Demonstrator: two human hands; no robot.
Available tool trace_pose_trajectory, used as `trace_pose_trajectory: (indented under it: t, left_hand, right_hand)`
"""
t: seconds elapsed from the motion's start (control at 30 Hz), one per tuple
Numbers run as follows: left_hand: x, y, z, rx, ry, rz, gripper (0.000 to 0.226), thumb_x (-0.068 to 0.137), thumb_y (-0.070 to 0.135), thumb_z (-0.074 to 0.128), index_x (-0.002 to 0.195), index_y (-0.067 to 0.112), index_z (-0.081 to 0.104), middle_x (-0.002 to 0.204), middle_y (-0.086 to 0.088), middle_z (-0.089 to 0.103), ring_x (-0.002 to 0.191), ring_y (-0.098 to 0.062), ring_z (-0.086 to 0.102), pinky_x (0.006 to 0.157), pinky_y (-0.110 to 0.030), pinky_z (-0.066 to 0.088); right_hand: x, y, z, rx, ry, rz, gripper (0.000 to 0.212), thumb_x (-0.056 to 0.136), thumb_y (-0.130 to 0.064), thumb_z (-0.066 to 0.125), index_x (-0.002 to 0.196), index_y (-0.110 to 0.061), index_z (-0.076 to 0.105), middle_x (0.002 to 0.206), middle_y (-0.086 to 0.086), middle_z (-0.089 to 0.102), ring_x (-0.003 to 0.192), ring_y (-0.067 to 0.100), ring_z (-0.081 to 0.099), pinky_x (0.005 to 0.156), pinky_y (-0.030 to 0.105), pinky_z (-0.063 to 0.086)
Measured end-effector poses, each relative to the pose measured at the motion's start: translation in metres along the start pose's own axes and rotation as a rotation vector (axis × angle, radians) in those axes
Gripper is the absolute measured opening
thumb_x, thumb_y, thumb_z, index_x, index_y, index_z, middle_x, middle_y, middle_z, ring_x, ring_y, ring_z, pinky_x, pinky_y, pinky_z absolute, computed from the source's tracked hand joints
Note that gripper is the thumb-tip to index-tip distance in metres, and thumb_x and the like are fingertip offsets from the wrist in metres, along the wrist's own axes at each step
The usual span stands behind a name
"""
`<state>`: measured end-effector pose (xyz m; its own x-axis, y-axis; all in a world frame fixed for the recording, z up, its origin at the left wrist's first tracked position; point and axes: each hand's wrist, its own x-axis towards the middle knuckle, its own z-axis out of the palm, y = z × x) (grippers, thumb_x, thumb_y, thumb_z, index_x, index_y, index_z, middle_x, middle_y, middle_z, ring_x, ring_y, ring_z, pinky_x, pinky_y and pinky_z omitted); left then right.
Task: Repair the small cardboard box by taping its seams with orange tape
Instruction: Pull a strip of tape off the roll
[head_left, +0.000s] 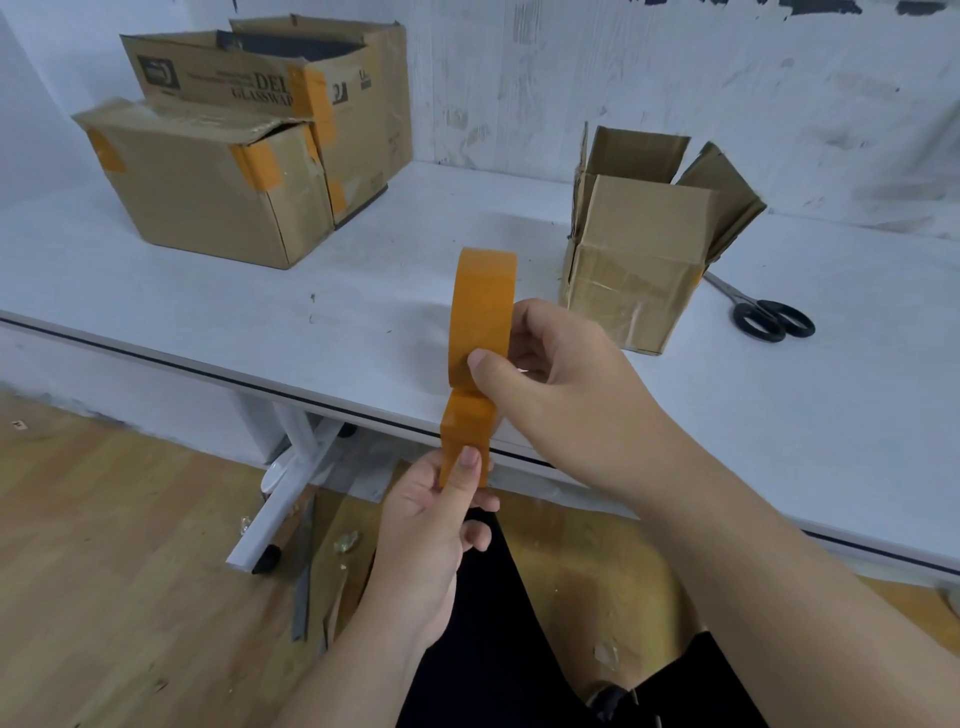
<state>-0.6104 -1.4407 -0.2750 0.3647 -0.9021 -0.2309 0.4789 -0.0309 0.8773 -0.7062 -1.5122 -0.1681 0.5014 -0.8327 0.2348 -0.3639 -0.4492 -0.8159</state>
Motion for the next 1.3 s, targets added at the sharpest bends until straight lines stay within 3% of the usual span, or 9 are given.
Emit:
trace_pose_trajectory:
  t: [0.2,0.5,0.63,0.73,0.87,1.07,1.3]
  left_hand:
    - [0.004,-0.001,-0.003,0.096,-0.006,0.047,0.032,0.069,0.044,0.065,0.082,0.015,0.064,0.061,0.003,0.059,0.056,-0.011,0.052,0.045,-0.020,0.039]
    - [0.006,-0.004,-0.003,0.065,-0.013,0.142,0.018,0.070,0.037,0.066,0.074,0.019,0.065,0.059,0.000,0.057,0.046,-0.010,0.046,0.038,-0.019,0.035]
    - [0.004,-0.007,-0.002,0.027,0.003,0.136,0.023,0.071,0.036,0.065,0.081,0.016,0.063,0.061,-0.001,0.057,0.045,-0.009,0.045,0.037,-0.019,0.034]
    - [0.005,-0.007,-0.001,0.041,0.011,0.126,0.015,0.073,0.036,0.065,0.072,0.021,0.067,0.058,0.000,0.056,0.045,-0.010,0.044,0.038,-0.019,0.034]
    - [0.004,-0.006,-0.001,0.070,0.013,0.130,0.024,0.074,0.037,0.063,0.081,0.014,0.061,0.057,0.000,0.056,0.045,-0.010,0.045,0.038,-0.019,0.034]
    - [0.002,-0.004,-0.003,0.112,0.019,0.105,0.032,0.072,0.042,0.063,0.080,0.012,0.062,0.052,-0.002,0.051,0.046,-0.013,0.043,0.040,-0.021,0.035]
    - [0.002,-0.004,-0.004,0.122,0.010,0.082,0.039,0.069,0.045,0.063,0.082,0.008,0.061,0.051,-0.002,0.050,0.046,-0.011,0.044,0.040,-0.019,0.035]
  right_hand:
    - [0.001,0.002,-0.002,-0.006,0.014,0.026,0.026,0.089,-0.032,0.058,0.097,-0.007,0.062,0.095,0.011,0.069,0.088,0.024,0.065,0.079,0.049,0.055]
    - [0.001,0.002,-0.005,0.008,0.004,0.015,0.027,0.088,-0.028,0.058,0.098,-0.003,0.062,0.096,0.014,0.069,0.089,0.028,0.065,0.079,0.050,0.054]
    - [0.000,0.003,-0.006,0.038,0.005,0.021,0.022,0.089,-0.025,0.059,0.098,-0.005,0.062,0.097,0.011,0.069,0.090,0.023,0.065,0.082,0.045,0.054]
    - [-0.001,0.004,-0.006,0.049,-0.002,0.025,0.020,0.089,-0.024,0.060,0.098,-0.006,0.063,0.096,0.009,0.070,0.090,0.021,0.066,0.082,0.044,0.054]
    - [-0.001,0.003,-0.006,0.047,-0.003,0.025,0.020,0.088,-0.026,0.061,0.099,-0.009,0.063,0.097,0.006,0.070,0.091,0.019,0.066,0.083,0.042,0.055]
    - [-0.001,-0.001,-0.011,0.025,-0.007,0.029,0.022,0.088,-0.033,0.063,0.101,-0.016,0.063,0.097,-0.001,0.070,0.092,0.012,0.065,0.084,0.037,0.056]
    - [-0.008,0.001,-0.024,0.014,0.011,0.051,0.021,0.088,-0.035,0.063,0.106,-0.026,0.061,0.092,-0.013,0.067,0.089,-0.001,0.063,0.083,0.018,0.054]
